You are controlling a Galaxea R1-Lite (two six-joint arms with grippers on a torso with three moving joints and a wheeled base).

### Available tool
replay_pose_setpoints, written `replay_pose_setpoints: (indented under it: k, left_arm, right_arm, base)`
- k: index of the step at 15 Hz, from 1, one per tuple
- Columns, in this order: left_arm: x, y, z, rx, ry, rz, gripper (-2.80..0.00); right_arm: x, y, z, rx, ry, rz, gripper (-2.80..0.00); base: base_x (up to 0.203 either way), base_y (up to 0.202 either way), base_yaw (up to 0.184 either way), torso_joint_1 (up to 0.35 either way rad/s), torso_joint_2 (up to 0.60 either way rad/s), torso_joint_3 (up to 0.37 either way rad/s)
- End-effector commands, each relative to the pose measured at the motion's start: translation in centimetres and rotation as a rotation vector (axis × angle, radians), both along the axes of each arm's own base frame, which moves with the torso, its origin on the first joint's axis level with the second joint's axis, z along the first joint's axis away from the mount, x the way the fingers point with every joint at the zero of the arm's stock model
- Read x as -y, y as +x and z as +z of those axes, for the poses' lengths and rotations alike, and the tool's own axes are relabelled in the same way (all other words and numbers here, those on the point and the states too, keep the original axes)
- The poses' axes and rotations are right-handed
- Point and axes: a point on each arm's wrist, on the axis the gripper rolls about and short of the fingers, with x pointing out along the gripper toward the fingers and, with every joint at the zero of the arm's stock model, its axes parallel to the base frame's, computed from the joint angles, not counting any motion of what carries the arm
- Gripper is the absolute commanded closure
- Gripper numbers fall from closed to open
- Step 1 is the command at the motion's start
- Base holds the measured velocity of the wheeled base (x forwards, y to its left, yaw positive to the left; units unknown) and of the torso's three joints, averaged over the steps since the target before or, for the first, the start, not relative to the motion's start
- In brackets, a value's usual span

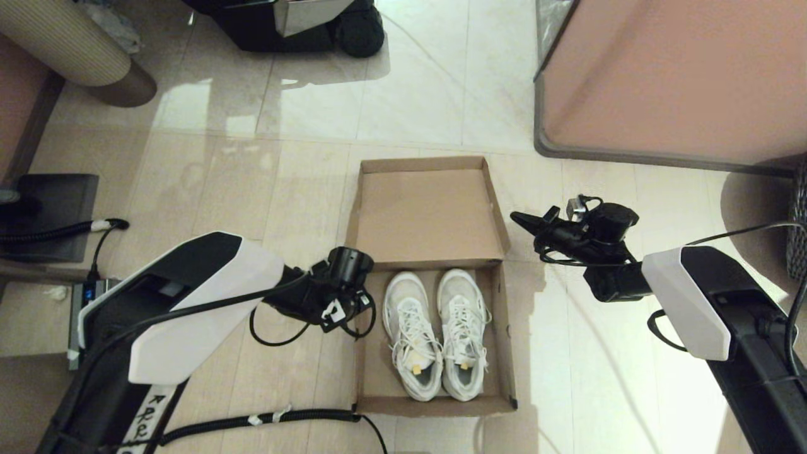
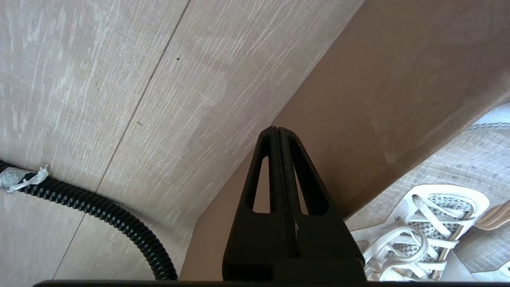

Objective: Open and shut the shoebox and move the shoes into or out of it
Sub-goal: Close the shoe box

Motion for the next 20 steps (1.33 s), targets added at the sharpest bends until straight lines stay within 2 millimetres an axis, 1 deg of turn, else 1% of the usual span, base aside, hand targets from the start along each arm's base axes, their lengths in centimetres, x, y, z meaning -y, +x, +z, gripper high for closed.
replay_pose_setpoints:
  k: [1, 3, 4, 5, 7, 11, 13, 15, 18, 19, 20]
  left_arm:
    - [0.1, 0.0, 0.0, 0.002, -0.002, 0.004, 0.0]
    - [0.1, 0.0, 0.3, 0.008, -0.004, 0.003, 0.0]
    - [0.1, -0.1, 0.4, 0.009, -0.005, 0.002, 0.0]
    - [0.2, -0.1, 0.4, 0.011, -0.006, 0.001, 0.0]
    - [0.2, -0.1, 0.4, 0.009, -0.005, 0.0, 0.0]
    - [0.3, 0.0, 0.3, 0.024, -0.014, -0.002, 0.0]
    - [0.4, 0.0, 0.2, 0.028, -0.015, -0.003, 0.0]
    - [0.4, 0.0, 0.1, 0.027, -0.015, -0.003, 0.0]
    - [0.5, -0.1, 0.0, 0.025, -0.014, -0.007, 0.0]
    - [0.6, -0.2, 0.0, 0.024, -0.013, -0.008, 0.0]
    - [0.6, -0.2, 0.0, 0.024, -0.013, -0.009, 0.0]
  right_arm:
    - [-0.7, 0.3, -1.4, 0.014, -0.137, -0.053, 0.0]
    - [-2.5, 0.3, -2.5, 0.013, -0.279, -0.091, 0.0]
    - [-3.7, 0.2, -2.8, 0.014, -0.32, -0.101, 0.0]
    - [-4.5, 0.1, -2.9, 0.01, -0.329, -0.092, 0.0]
    - [-5.5, 0.0, -3.0, 0.011, -0.329, -0.074, 0.0]
    - [-5.4, 0.0, -2.7, -0.014, -0.286, -0.06, 0.0]
    - [-5.3, -0.1, -1.6, -0.06, -0.2, -0.027, 0.0]
    - [-4.6, -0.1, -0.4, -0.068, -0.115, 0.022, 0.0]
    - [-3.3, -0.2, 0.8, -0.071, 0.004, 0.084, 0.0]
    - [-2.7, -0.2, 1.0, -0.061, 0.021, 0.106, 0.0]
    - [-2.6, -0.2, 0.8, -0.063, 0.019, 0.117, 0.0]
  base:
    - [0.0, 0.0, 0.0, 0.0, 0.0, 0.0]
    - [0.0, 0.0, 0.0, 0.0, 0.0, 0.0]
    - [0.0, 0.0, 0.0, 0.0, 0.0, 0.0]
    - [0.0, 0.0, 0.0, 0.0, 0.0, 0.0]
    - [0.0, 0.0, 0.0, 0.0, 0.0, 0.0]
    - [0.0, 0.0, 0.0, 0.0, 0.0, 0.0]
    - [0.0, 0.0, 0.0, 0.0, 0.0, 0.0]
    - [0.0, 0.0, 0.0, 0.0, 0.0, 0.0]
    - [0.0, 0.0, 0.0, 0.0, 0.0, 0.0]
    - [0.0, 0.0, 0.0, 0.0, 0.0, 0.0]
    - [0.0, 0.0, 0.0, 0.0, 0.0, 0.0]
